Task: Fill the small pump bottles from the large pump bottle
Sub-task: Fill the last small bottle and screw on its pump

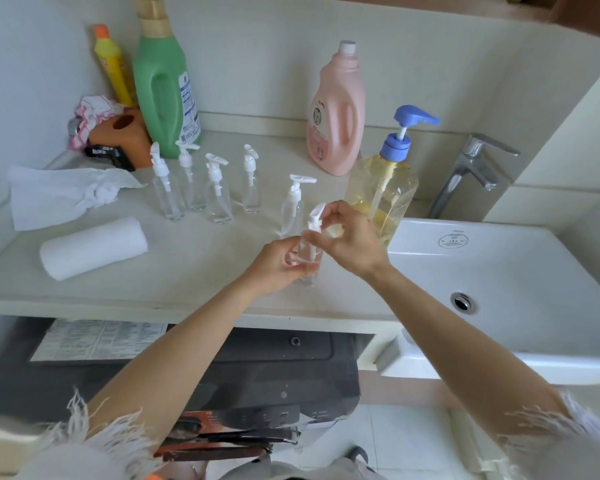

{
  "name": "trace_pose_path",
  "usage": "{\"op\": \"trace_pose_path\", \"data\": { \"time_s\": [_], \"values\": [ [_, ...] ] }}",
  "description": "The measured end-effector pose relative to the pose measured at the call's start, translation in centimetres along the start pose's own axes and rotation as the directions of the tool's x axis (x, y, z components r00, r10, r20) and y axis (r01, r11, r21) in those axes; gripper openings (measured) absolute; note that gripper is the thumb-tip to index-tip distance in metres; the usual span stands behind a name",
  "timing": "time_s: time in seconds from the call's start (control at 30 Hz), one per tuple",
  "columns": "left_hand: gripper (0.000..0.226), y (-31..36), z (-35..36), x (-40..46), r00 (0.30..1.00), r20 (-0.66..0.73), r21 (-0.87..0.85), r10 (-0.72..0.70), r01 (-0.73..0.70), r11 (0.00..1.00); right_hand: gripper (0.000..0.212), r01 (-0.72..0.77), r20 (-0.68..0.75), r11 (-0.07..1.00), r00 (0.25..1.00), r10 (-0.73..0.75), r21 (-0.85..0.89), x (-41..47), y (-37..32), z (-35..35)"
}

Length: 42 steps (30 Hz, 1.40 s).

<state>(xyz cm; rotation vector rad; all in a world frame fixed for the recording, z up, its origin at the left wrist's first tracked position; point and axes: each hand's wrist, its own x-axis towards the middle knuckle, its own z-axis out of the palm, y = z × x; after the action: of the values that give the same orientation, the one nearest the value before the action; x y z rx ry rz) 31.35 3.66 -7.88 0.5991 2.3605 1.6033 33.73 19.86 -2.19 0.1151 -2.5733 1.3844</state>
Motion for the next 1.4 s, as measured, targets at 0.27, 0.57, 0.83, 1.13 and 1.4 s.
{"op": "trace_pose_path", "data": {
  "time_s": [0.27,0.57,0.83,1.13,1.4],
  "values": [
    [0.037,0.0,-0.1,0.2,1.0,0.031,-0.002,-0.003,0.003,1.0,0.065,-0.017,0.122,0.968,0.992,-0.015,0.251,-0.5,0.7,0.5],
    [0.031,0.2,0.1,0.2,0.998,0.055,0.048,0.003,-0.005,0.999,0.06,0.009,0.261,0.976,0.963,-0.067,0.217,0.0,0.9,0.5],
    [0.031,0.2,-0.2,-0.1,0.997,0.07,0.089,-0.022,0.016,0.996,0.026,0.023,0.308,0.996,0.95,-0.05,0.089,0.3,0.1,0.0],
    [0.032,0.1,-0.1,-0.1,0.995,0.096,0.024,-0.039,0.037,0.999,0.015,0.04,0.293,0.992,0.953,-0.074,0.12,0.8,0.4,-0.7],
    [0.033,-0.1,-0.1,0.0,0.994,0.098,0.027,-0.045,0.042,0.999,0.011,0.033,0.307,0.998,0.95,-0.05,0.061,0.5,-0.5,-1.0]
  ]
}}
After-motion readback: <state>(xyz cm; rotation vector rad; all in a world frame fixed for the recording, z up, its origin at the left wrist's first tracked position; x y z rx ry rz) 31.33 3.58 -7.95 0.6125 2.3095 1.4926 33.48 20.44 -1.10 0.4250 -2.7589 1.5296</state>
